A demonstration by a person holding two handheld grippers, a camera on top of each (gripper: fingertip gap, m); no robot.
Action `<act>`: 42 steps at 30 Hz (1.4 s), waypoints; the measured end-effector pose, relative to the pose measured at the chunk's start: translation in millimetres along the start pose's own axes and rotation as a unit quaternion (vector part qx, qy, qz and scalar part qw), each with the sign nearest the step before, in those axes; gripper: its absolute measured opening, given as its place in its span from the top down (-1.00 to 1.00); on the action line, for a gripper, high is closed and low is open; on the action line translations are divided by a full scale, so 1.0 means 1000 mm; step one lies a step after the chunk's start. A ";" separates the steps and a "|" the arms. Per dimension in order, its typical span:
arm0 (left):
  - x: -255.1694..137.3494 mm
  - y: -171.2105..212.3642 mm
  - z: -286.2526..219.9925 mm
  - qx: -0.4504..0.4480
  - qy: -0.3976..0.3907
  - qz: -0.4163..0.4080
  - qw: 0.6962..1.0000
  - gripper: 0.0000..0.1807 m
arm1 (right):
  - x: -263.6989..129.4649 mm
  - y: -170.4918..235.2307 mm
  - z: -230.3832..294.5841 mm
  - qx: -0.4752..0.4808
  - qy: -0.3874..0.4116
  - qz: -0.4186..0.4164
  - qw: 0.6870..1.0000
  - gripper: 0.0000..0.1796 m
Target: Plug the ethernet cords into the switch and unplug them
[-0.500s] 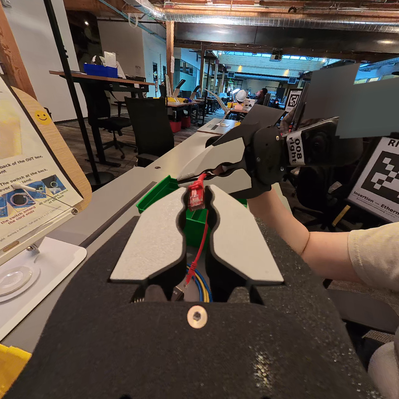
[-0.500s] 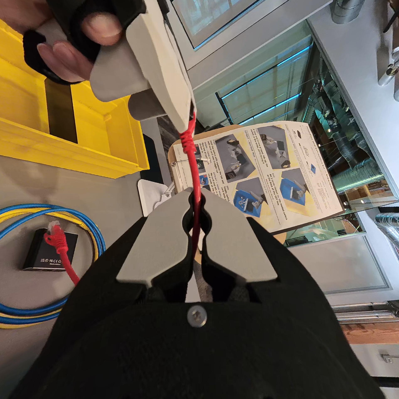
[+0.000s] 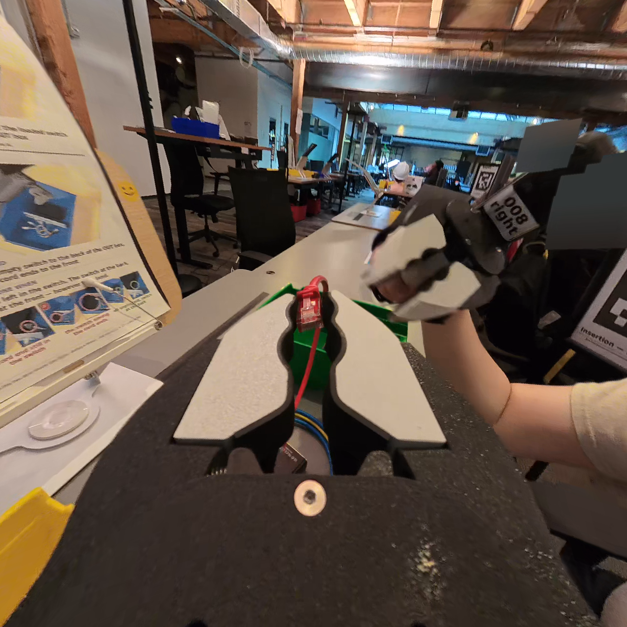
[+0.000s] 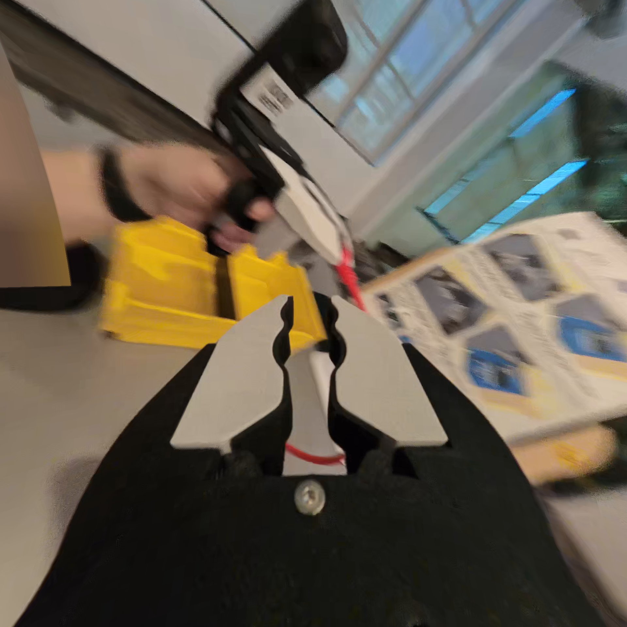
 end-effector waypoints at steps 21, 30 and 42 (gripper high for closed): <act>-0.019 -0.018 -0.027 0.016 0.071 -0.017 0.997 0.86 | 0.042 0.011 -0.010 0.397 -0.081 -0.328 0.853 0.73; -0.013 -0.013 -0.030 0.088 0.047 0.006 0.995 0.77 | 0.034 0.015 -0.017 0.413 -0.088 -0.300 0.855 0.90; -0.002 0.003 -0.049 0.442 -0.157 0.000 0.883 0.56 | 0.027 0.019 -0.022 0.513 -0.107 -0.233 0.819 0.90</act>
Point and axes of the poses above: each gripper's, where its closed fingertips meet, x out along the fingers, y out of its underside, z = x × y across the jaws, the point moved 8 cm from there along -x, back along the fingers, and after that the axes turned 8 degrees about -x, right-handed, at the moved point
